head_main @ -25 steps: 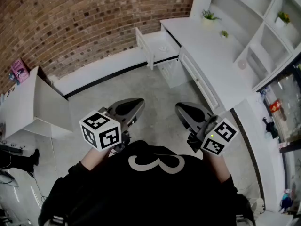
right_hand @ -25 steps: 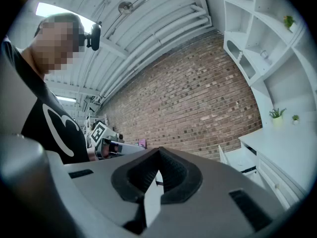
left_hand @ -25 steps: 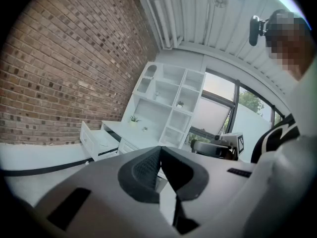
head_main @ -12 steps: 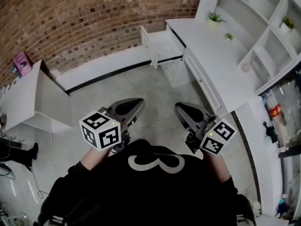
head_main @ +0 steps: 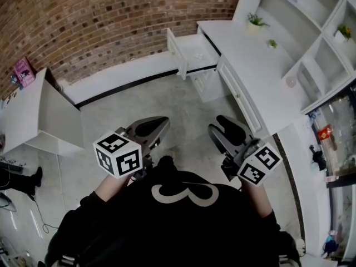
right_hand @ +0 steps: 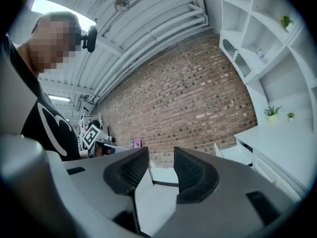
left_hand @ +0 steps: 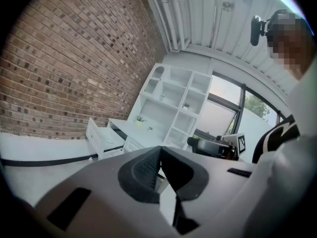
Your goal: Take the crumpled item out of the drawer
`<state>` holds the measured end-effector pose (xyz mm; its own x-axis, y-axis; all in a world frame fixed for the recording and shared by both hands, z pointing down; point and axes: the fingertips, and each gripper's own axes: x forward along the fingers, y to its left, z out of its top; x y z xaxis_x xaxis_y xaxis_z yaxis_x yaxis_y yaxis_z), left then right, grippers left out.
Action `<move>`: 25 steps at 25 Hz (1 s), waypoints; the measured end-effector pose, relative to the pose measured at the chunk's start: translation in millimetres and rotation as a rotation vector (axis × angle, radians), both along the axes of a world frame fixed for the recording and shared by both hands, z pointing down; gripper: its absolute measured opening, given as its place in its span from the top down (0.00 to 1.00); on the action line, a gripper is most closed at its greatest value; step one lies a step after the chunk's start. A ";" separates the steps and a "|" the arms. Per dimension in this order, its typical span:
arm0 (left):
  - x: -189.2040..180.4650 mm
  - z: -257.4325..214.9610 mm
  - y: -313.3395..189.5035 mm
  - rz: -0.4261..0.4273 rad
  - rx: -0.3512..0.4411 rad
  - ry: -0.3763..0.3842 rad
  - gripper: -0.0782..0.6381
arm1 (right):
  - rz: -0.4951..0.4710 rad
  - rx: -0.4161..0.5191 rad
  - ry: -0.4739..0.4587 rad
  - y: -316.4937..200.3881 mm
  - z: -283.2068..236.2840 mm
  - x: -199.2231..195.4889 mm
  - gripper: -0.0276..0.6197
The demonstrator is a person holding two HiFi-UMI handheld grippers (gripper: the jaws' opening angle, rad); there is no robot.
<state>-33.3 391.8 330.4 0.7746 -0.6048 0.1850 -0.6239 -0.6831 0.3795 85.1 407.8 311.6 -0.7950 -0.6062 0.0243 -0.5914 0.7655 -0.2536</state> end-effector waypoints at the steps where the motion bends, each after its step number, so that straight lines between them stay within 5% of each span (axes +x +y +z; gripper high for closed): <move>1: -0.3 1.4 -3.7 0.002 -0.004 0.003 0.89 | 0.008 -0.003 0.004 -3.7 1.1 0.8 0.71; 11: -1.5 13.5 -71.3 0.013 -0.026 0.041 0.89 | 0.074 -0.029 0.060 -70.0 17.0 7.8 0.56; 25: -11.7 31.9 -255.6 0.057 -0.111 0.025 0.89 | 0.130 -0.146 0.093 -250.8 47.2 -4.7 0.50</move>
<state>-44.9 136.2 362.4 0.8125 -0.5364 0.2281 -0.5744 -0.6702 0.4700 80.4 157.0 358.8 -0.7009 -0.6879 0.1886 -0.7084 0.6407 -0.2959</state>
